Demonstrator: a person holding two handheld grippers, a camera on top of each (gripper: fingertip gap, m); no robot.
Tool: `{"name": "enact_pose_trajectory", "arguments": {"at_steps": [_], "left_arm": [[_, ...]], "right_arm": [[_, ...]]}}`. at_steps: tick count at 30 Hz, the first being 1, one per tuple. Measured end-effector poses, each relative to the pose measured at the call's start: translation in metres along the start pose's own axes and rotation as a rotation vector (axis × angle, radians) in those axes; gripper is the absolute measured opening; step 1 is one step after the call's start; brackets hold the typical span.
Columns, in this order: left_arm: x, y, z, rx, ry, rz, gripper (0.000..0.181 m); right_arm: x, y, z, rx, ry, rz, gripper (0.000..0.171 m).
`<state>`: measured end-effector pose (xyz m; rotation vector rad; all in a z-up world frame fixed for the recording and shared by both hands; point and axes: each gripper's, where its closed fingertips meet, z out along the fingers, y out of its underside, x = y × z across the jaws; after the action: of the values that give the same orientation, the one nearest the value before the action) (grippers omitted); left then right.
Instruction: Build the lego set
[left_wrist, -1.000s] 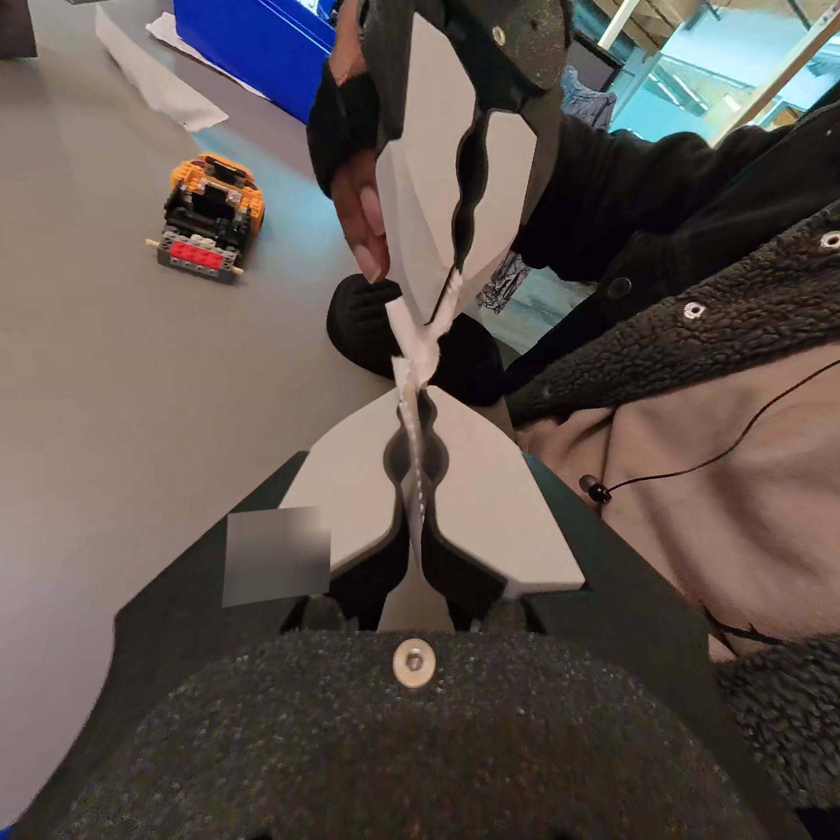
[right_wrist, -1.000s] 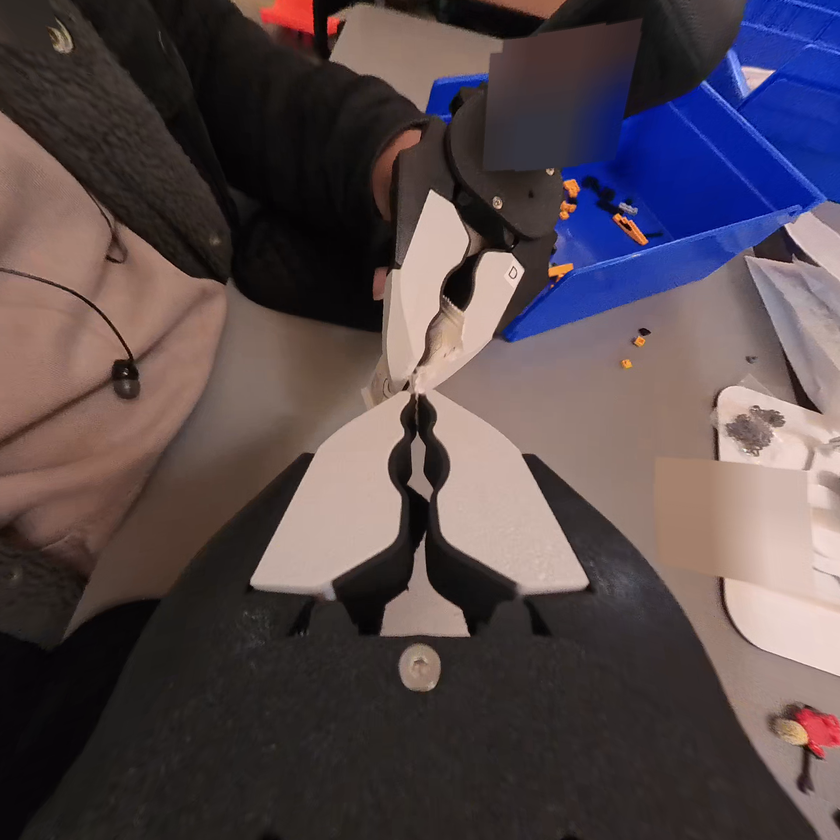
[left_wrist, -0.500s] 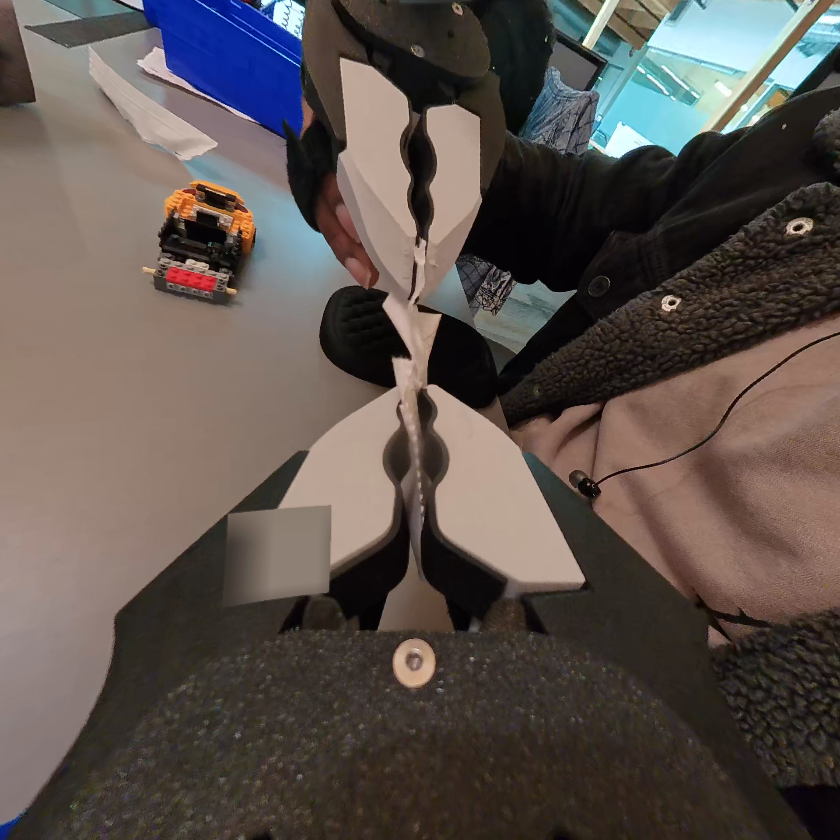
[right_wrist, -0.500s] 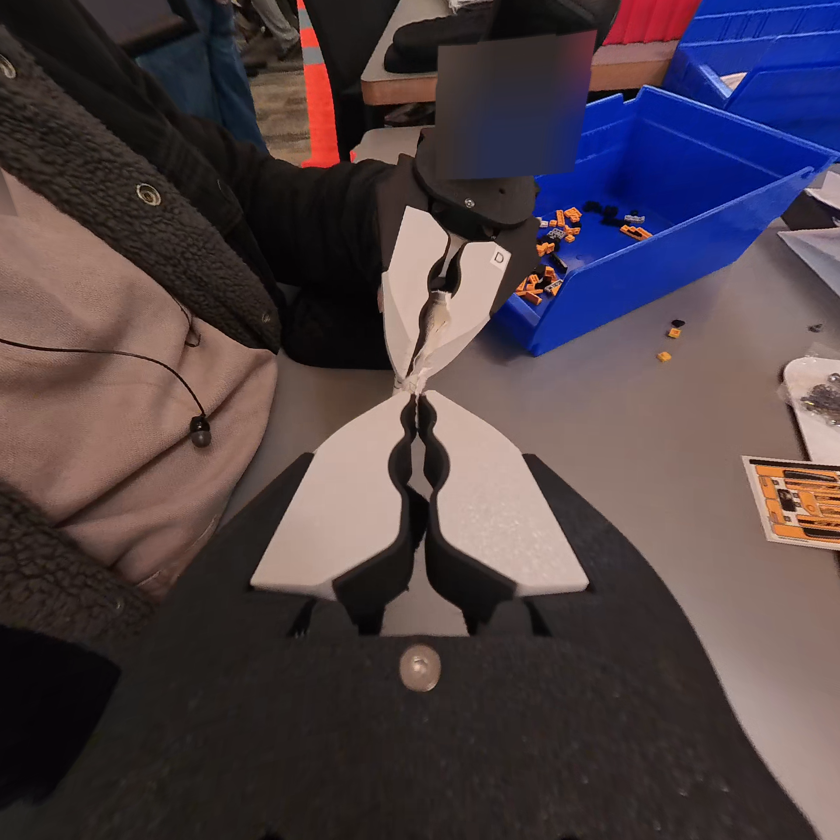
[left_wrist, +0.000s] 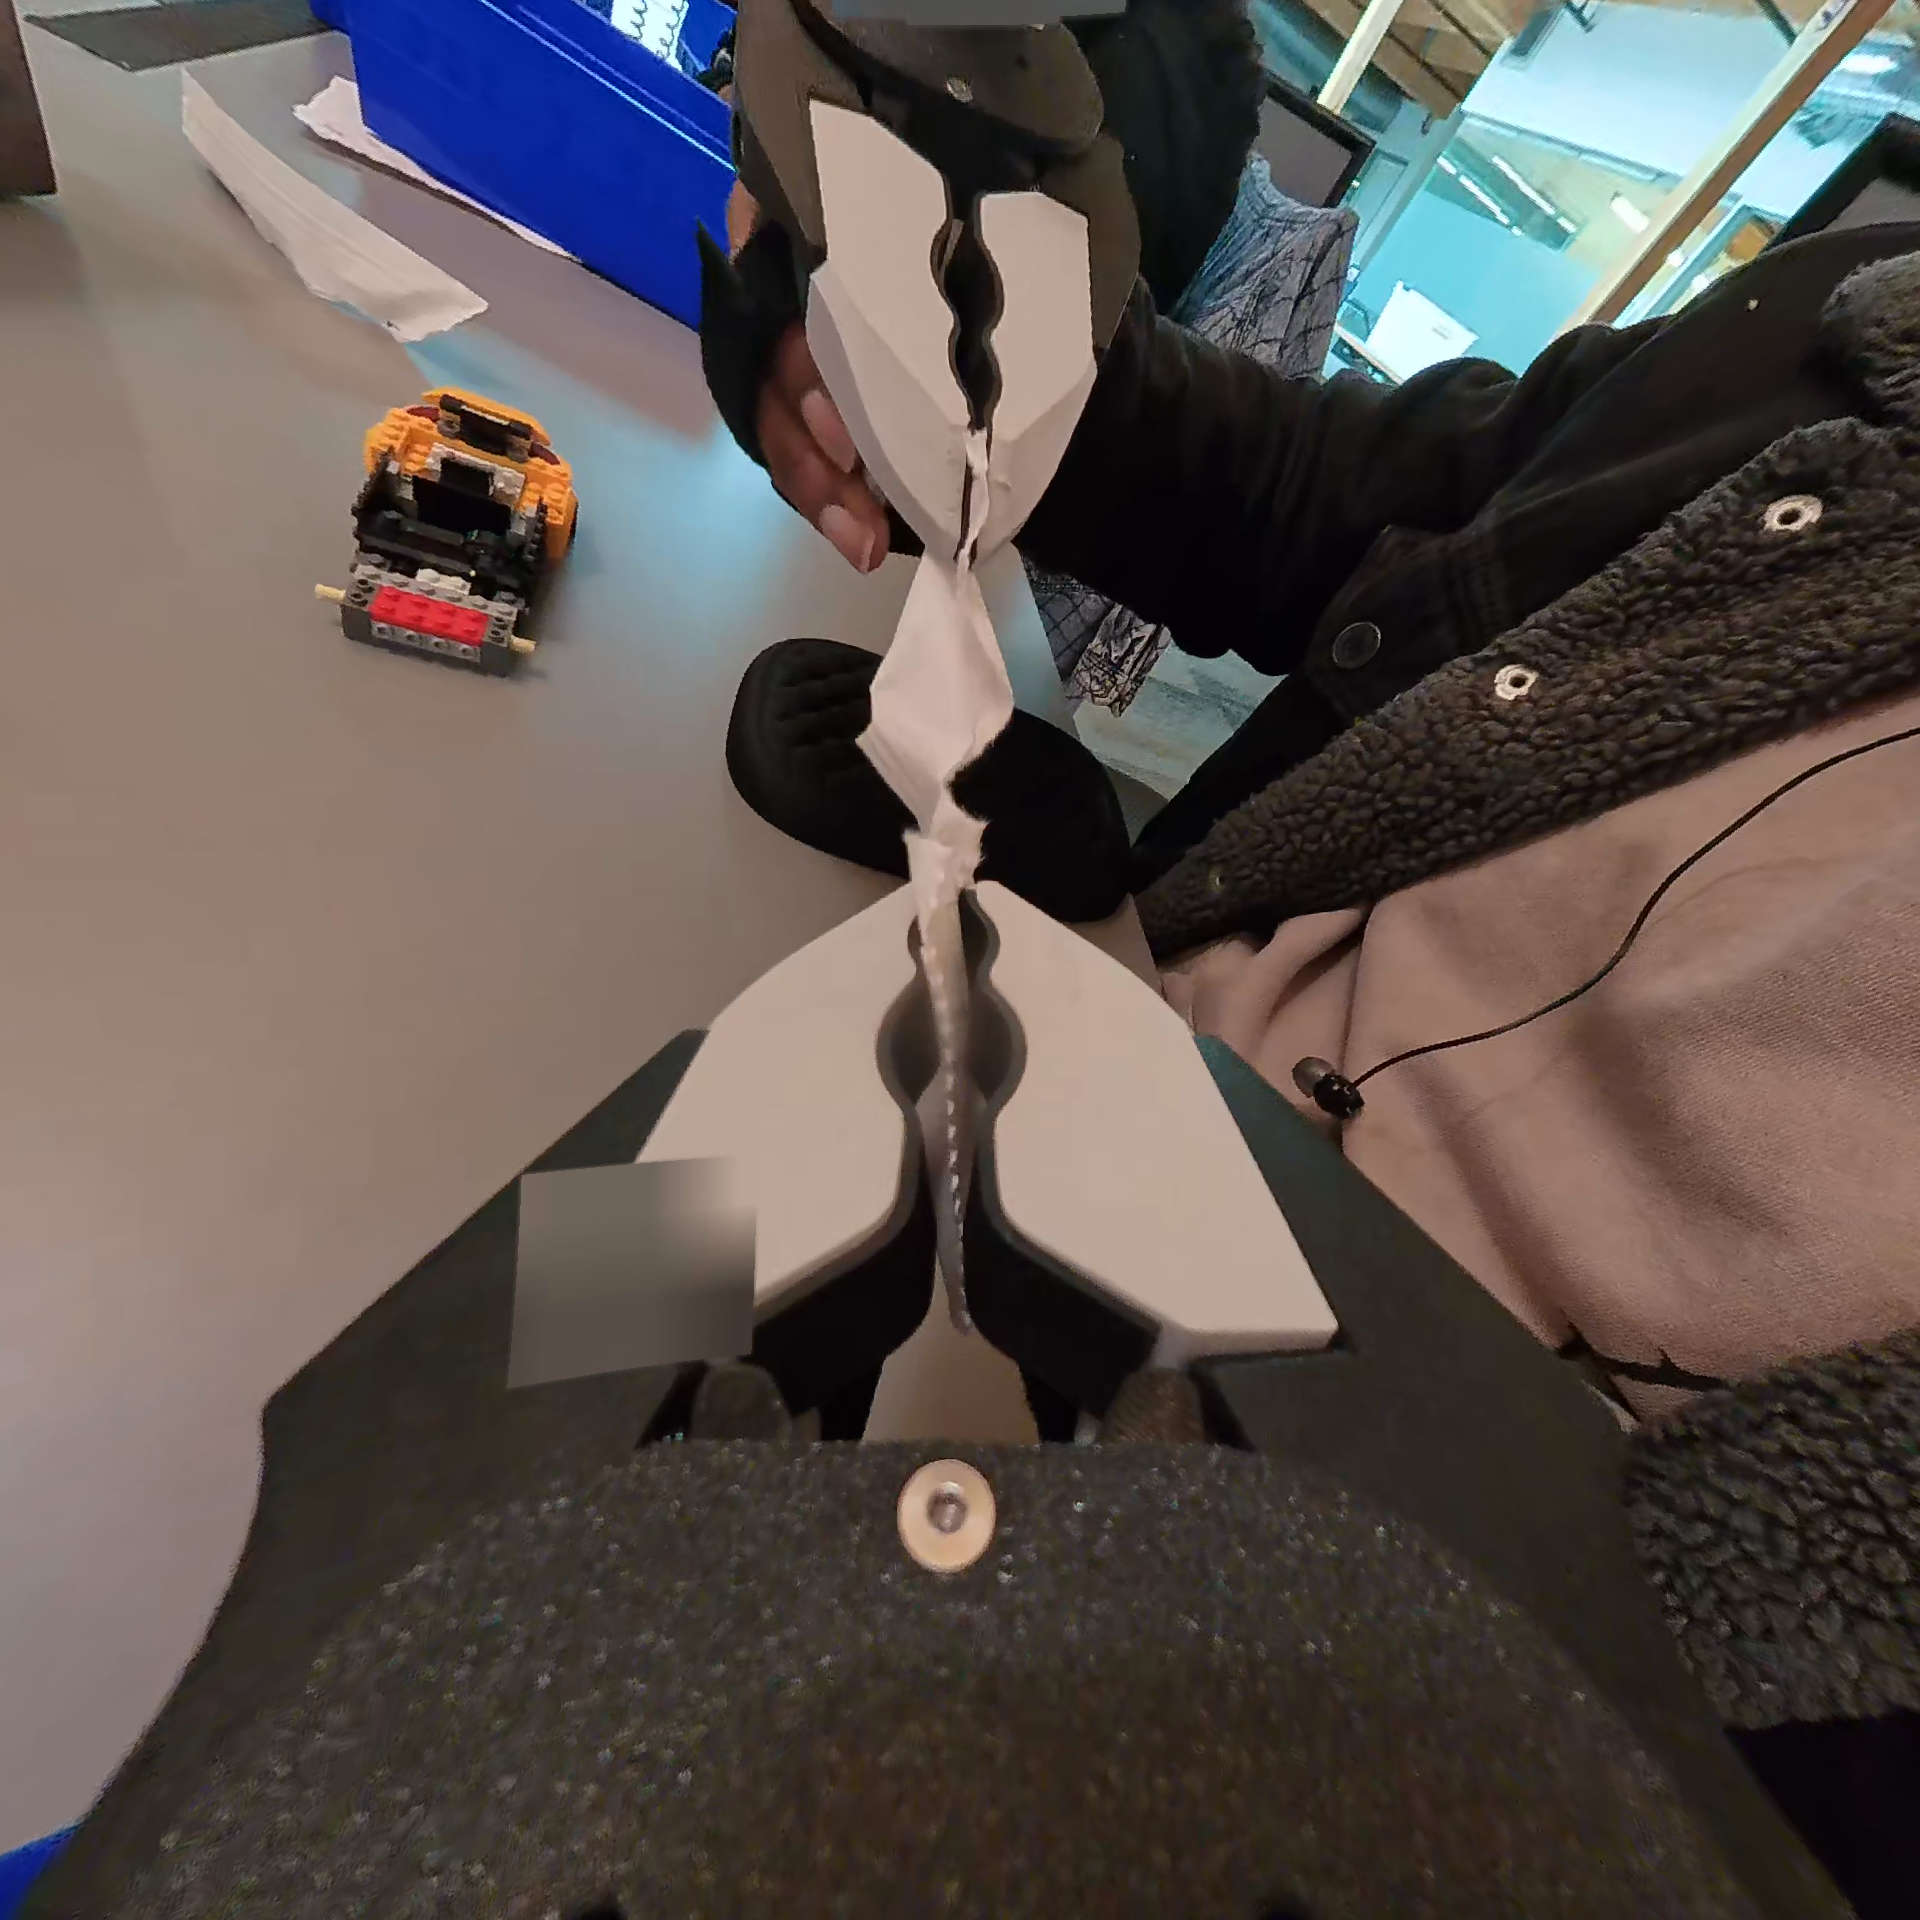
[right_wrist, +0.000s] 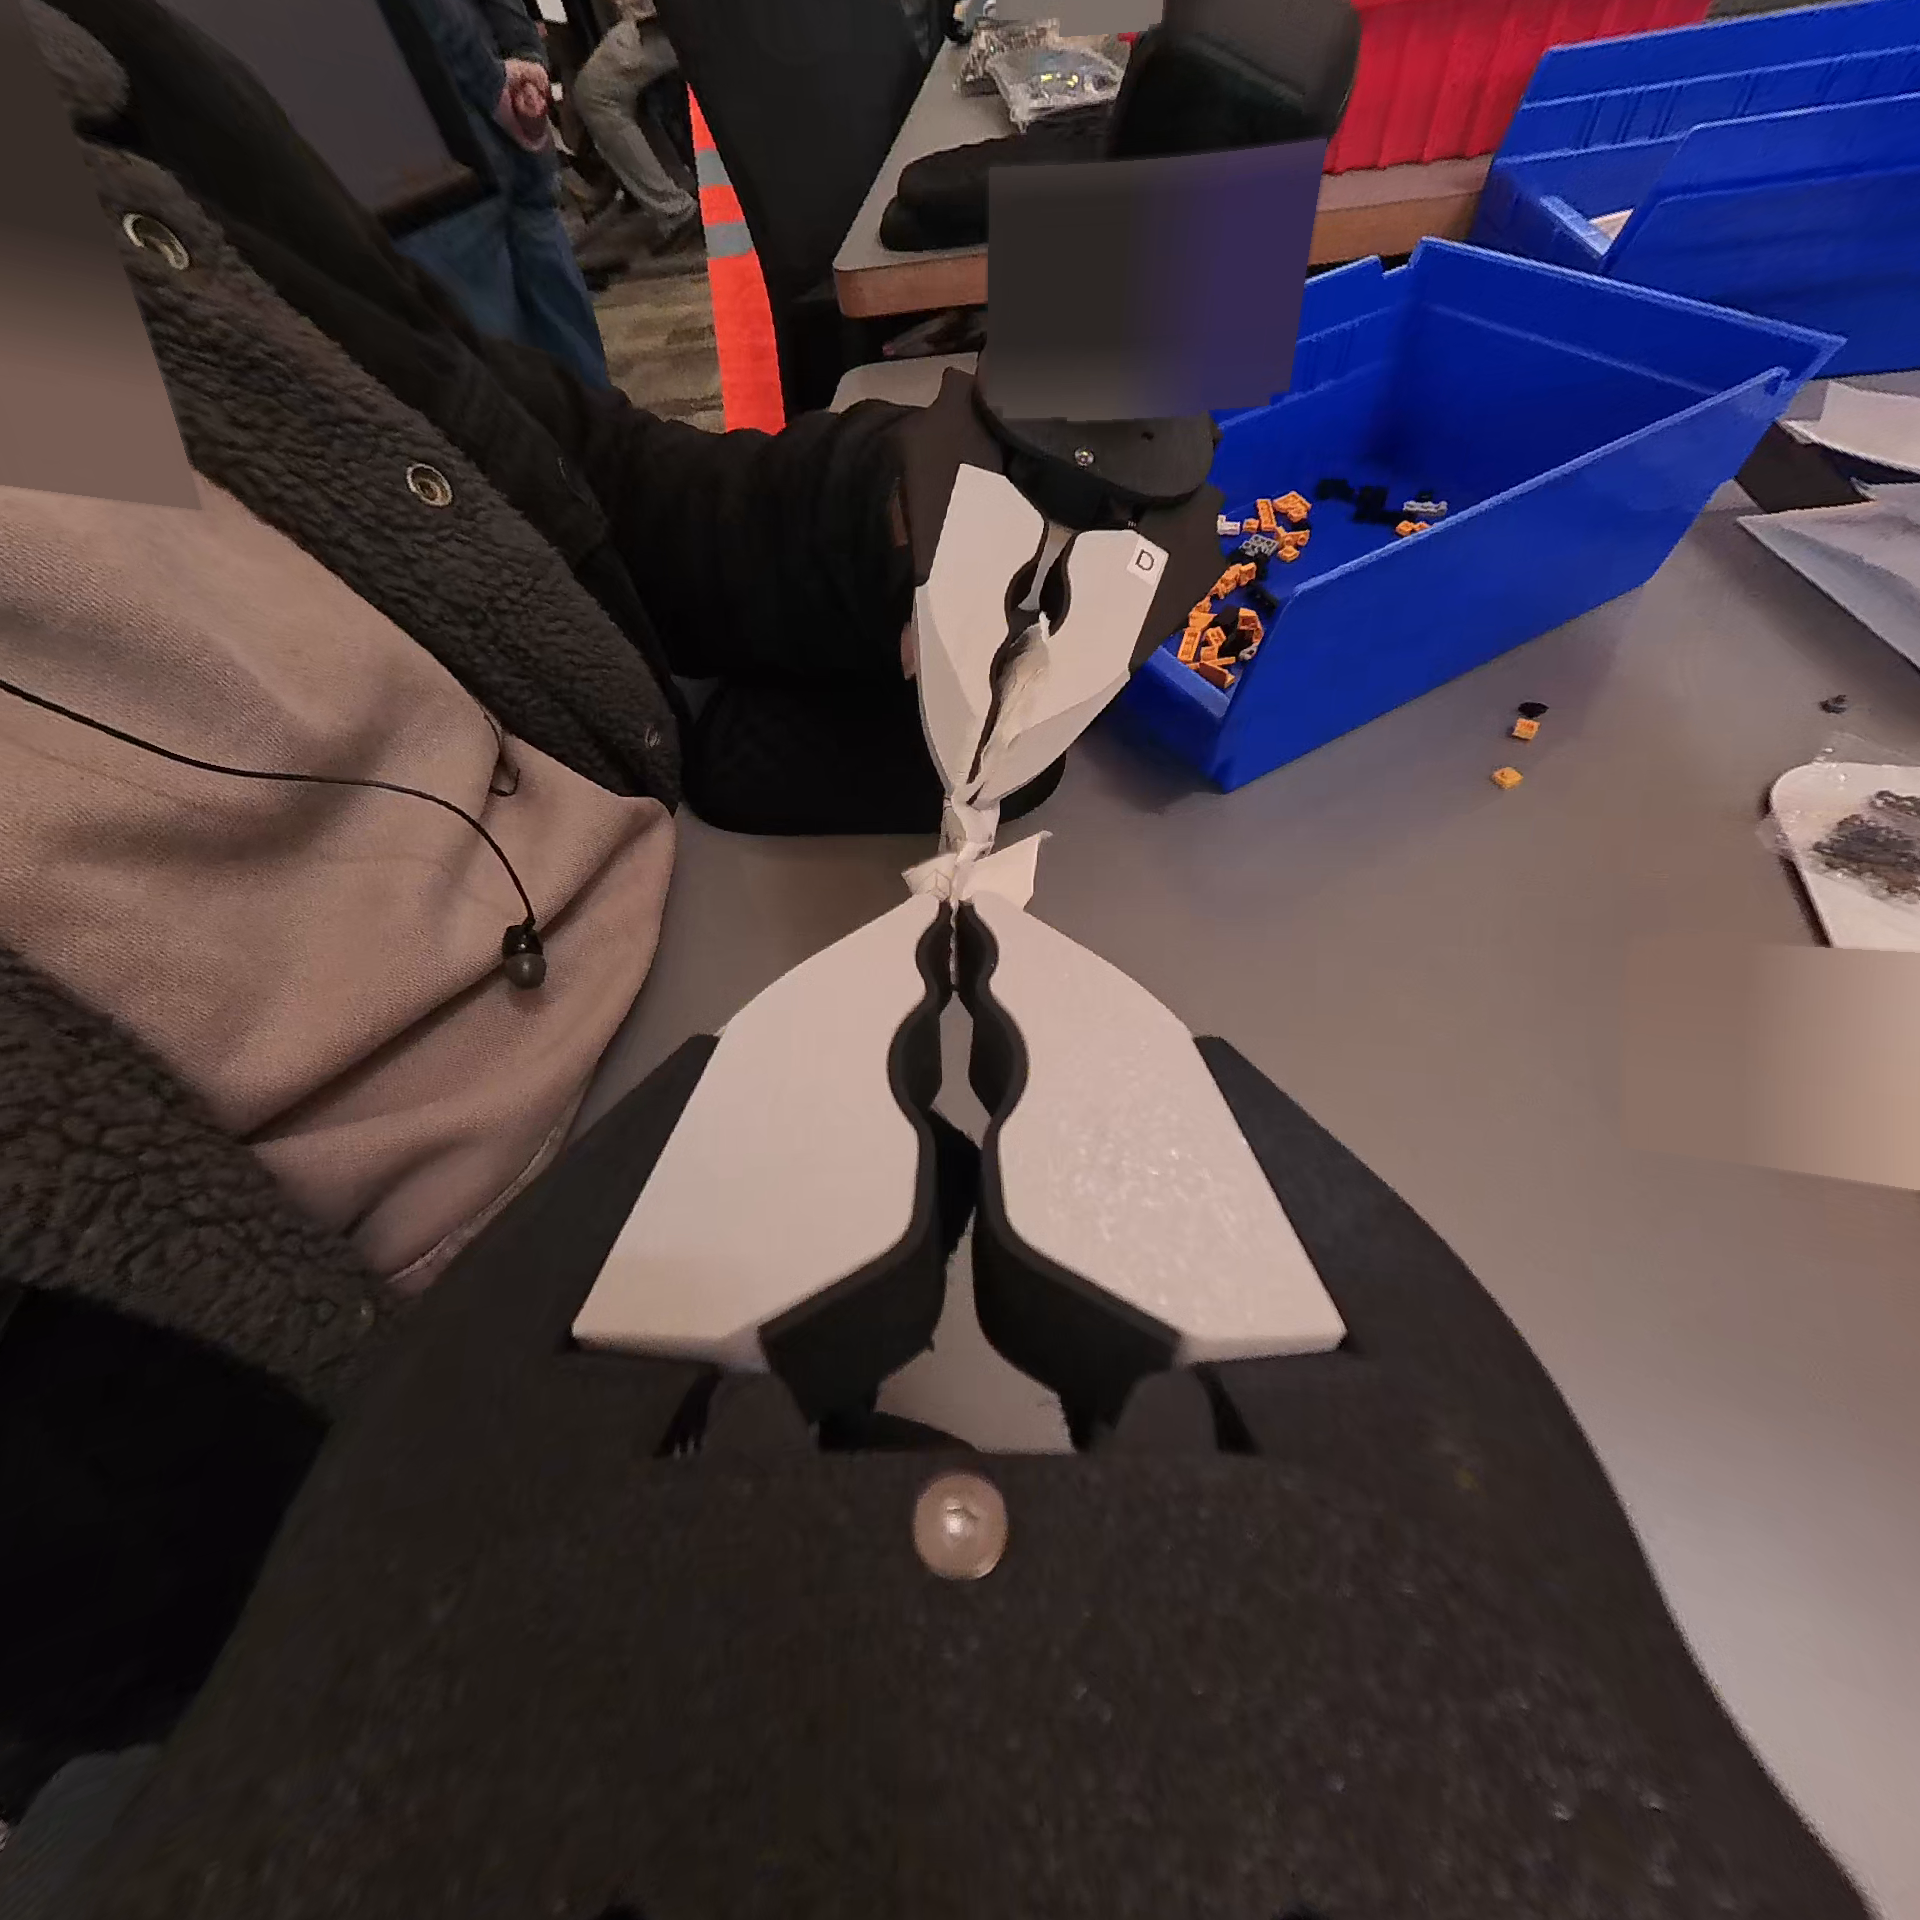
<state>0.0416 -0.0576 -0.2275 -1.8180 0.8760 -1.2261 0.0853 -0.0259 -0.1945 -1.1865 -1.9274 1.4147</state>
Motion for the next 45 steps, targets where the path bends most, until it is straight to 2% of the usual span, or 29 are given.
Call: {"name": "enact_pose_trajectory", "arguments": {"at_steps": [4, 9, 13, 16, 19, 22, 26, 32, 34, 38, 42, 45], "left_arm": [[-0.006, 0.002, -0.005, -0.001, -0.018, -0.011, 0.001], [-0.017, 0.004, -0.01, 0.021, -0.042, -0.032, 0.001], [-0.02, -0.004, -0.011, 0.085, -0.04, -0.044, 0.0], [-0.02, -0.009, -0.012, 0.118, -0.042, -0.055, 0.0], [-0.019, -0.008, -0.008, 0.116, -0.037, -0.057, 0.0], [-0.021, -0.007, -0.007, 0.123, -0.041, -0.063, 0.0], [-0.026, -0.005, -0.008, 0.136, -0.038, -0.098, 0.0], [-0.028, 0.0, -0.005, 0.119, -0.011, -0.127, 0.0], [-0.029, 0.002, -0.003, 0.112, -0.005, -0.136, 0.0], [-0.031, 0.003, -0.002, 0.111, -0.003, -0.147, 0.0], [-0.032, 0.005, -0.001, 0.104, 0.0, -0.158, 0.0], [-0.033, 0.005, 0.0, 0.103, -0.003, -0.16, 0.0]], "right_arm": [[0.004, 0.003, -0.011, 0.016, 0.015, 0.013, 0.0], [0.016, -0.001, -0.053, 0.132, 0.109, 0.073, 0.0], [0.059, 0.015, -0.101, 0.116, 0.399, 0.106, 0.0], [0.11, 0.039, -0.161, 0.05, 0.721, 0.096, 0.0], [0.154, 0.062, -0.22, 0.01, 0.953, 0.084, 0.0], [0.188, 0.089, -0.269, -0.013, 1.111, 0.11, 0.0], [0.22, 0.128, -0.321, -0.02, 1.261, 0.271, 0.0], [0.228, 0.184, -0.345, 0.018, 1.141, 0.861, 0.0], [0.227, 0.206, -0.354, -0.008, 1.148, 0.994, 0.0], [0.232, 0.238, -0.379, -0.018, 1.211, 1.096, 0.003], [0.239, 0.256, -0.409, -0.063, 1.313, 1.062, 0.008], [0.244, 0.254, -0.425, -0.055, 1.356, 1.0, 0.018]]}}
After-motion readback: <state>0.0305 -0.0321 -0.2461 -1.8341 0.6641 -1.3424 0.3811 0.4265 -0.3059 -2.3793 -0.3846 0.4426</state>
